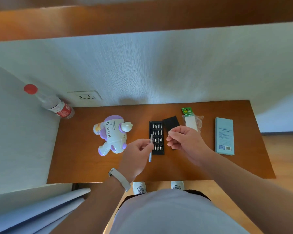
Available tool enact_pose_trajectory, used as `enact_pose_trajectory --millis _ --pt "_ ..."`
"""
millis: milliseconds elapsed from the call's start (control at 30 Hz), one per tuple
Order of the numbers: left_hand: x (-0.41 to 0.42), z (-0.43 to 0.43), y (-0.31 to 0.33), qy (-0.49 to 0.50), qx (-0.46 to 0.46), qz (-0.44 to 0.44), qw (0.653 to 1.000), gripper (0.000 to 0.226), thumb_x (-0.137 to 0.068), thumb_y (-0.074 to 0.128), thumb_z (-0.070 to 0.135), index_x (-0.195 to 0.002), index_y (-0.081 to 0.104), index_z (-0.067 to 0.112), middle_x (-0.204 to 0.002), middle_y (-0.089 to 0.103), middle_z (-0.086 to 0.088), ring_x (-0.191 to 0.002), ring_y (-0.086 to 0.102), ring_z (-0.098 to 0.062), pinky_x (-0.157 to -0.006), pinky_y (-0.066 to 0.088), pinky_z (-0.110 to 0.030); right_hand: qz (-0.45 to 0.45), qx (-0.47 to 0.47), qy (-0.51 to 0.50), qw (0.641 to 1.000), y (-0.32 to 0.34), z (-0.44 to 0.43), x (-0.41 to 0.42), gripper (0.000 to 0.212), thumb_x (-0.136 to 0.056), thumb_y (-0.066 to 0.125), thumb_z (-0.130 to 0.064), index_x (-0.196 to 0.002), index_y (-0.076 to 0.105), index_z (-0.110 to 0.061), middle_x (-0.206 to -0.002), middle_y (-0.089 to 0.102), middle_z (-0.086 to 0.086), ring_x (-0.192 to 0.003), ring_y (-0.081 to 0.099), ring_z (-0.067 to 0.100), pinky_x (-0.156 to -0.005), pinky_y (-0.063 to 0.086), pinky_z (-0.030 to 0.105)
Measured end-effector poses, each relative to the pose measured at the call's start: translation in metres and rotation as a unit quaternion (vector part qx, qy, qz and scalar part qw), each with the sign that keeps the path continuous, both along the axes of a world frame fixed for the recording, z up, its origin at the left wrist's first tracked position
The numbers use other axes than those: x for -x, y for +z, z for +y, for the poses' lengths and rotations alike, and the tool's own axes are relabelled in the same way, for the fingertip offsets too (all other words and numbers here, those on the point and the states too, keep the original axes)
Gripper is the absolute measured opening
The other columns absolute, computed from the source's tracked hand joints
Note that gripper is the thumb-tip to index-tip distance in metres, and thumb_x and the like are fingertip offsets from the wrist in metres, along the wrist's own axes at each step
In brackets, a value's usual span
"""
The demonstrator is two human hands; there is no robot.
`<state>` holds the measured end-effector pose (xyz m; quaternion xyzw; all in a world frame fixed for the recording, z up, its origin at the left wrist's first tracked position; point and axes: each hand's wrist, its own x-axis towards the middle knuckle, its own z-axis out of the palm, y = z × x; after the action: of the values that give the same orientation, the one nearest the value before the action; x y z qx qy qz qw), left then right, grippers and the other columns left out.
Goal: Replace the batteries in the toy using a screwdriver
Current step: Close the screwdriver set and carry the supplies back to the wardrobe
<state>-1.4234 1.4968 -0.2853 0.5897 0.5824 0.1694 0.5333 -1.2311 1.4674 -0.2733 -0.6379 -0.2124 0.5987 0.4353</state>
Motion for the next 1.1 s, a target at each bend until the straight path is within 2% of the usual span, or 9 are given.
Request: enact_pose_trajectory --millis 67,200,300,400,500,600,800,1000,1100 --pt "-0.002 0.008 -0.014 0.025 0.009 -0.001 1.0 0.019 -0.098 0.058 0.023 -0.109 0.074 0.021 -0.085 0.071 0.009 -0.078 0.064 -0.005 -0.07 0.051 -0.022 -0.018 0.02 0.01 1.0 -0.016 0.0 0.0 0.01 -0.094 0.062 -0.01 -0.097 0.069 -0.003 -0.082 0.075 0.009 -0.069 0.07 0.018 -0.06 0.055 0.021" --pt "-0.01 0.021 -0.042 0.041 0.03 0.015 0.999 0.022 -0.097 0.057 0.016 -0.111 0.073 0.02 -0.084 0.071 0.007 -0.073 0.06 -0.005 -0.063 0.043 -0.018 -0.06 0.055 0.037 0.996 -0.047 0.003 0.003 0.008 -0.092 0.062 -0.012 -0.095 0.069 -0.009 -0.081 0.077 0.004 -0.073 0.074 0.017 -0.06 0.056 0.02" --pt "-0.018 0.03 -0.06 0.06 0.036 0.039 0.997 0.017 -0.093 0.06 0.014 -0.105 0.071 0.019 -0.087 0.071 0.005 -0.079 0.063 -0.012 -0.064 0.043 -0.021 -0.11 0.071 0.055 0.99 -0.064 0.011 0.005 0.007 -0.091 0.061 -0.014 -0.092 0.068 -0.014 -0.079 0.076 -0.001 -0.071 0.073 0.011 -0.059 0.055 0.018" --pt "-0.025 0.037 -0.075 0.064 0.026 0.078 0.995 0.016 -0.092 0.063 0.017 -0.107 0.07 0.016 -0.086 0.067 0.008 -0.08 0.061 -0.009 -0.061 0.04 -0.019 -0.163 0.086 0.067 0.981 -0.077 0.023 0.006 0.008 -0.091 0.062 -0.018 -0.089 0.069 -0.019 -0.078 0.074 -0.002 -0.063 0.068 0.004 -0.054 0.052 0.015" --pt "-0.029 0.041 -0.087 0.046 0.018 0.111 0.993 0.018 -0.094 0.063 0.021 -0.112 0.067 0.016 -0.093 0.066 0.008 -0.082 0.059 -0.005 -0.059 0.036 -0.013 -0.188 0.087 0.078 0.975 -0.088 0.034 0.008 0.008 -0.092 0.061 -0.021 -0.089 0.068 -0.02 -0.081 0.07 -0.002 -0.059 0.064 0.004 -0.052 0.048 0.016" --pt "-0.03 0.043 -0.096 0.032 0.023 0.13 0.991 0.019 -0.096 0.063 0.023 -0.115 0.064 0.017 -0.101 0.067 0.005 -0.091 0.062 -0.01 -0.058 0.037 -0.012 -0.212 0.09 0.078 0.97 -0.095 0.044 0.012 0.01 -0.094 0.062 -0.024 -0.085 0.068 -0.025 -0.079 0.069 -0.004 -0.061 0.064 0.007 -0.049 0.045 0.013" --pt "-0.033 0.046 -0.108 0.048 0.039 0.13 0.99 0.019 -0.095 0.065 0.024 -0.113 0.062 0.02 -0.094 0.067 0.007 -0.08 0.063 -0.006 -0.053 0.041 -0.013 -0.262 0.073 0.103 0.957 -0.111 0.059 0.018 0.013 -0.091 0.062 -0.021 -0.079 0.067 -0.026 -0.075 0.07 -0.003 -0.067 0.067 0.016 -0.07 0.057 0.034" --pt "-0.032 0.048 -0.114 0.041 0.028 0.133 0.99 0.018 -0.092 0.069 0.031 -0.105 0.057 0.026 -0.085 0.063 0.012 -0.073 0.062 -0.003 -0.041 0.04 -0.006 -0.331 0.068 0.126 0.933 -0.124 0.065 0.022 0.014 -0.091 0.063 -0.022 -0.079 0.068 -0.025 -0.076 0.067 -0.007 -0.073 0.063 0.01 -0.067 0.051 0.028" --pt "-0.033 0.049 -0.117 0.036 0.021 0.14 0.989 0.022 -0.092 0.069 0.036 -0.106 0.056 0.027 -0.084 0.062 0.013 -0.073 0.062 -0.003 -0.047 0.042 -0.01 -0.347 0.075 0.136 0.925 -0.128 0.067 0.024 0.01 -0.09 0.064 -0.023 -0.082 0.068 -0.022 -0.076 0.066 -0.006 -0.072 0.063 0.011 -0.064 0.051 0.028"
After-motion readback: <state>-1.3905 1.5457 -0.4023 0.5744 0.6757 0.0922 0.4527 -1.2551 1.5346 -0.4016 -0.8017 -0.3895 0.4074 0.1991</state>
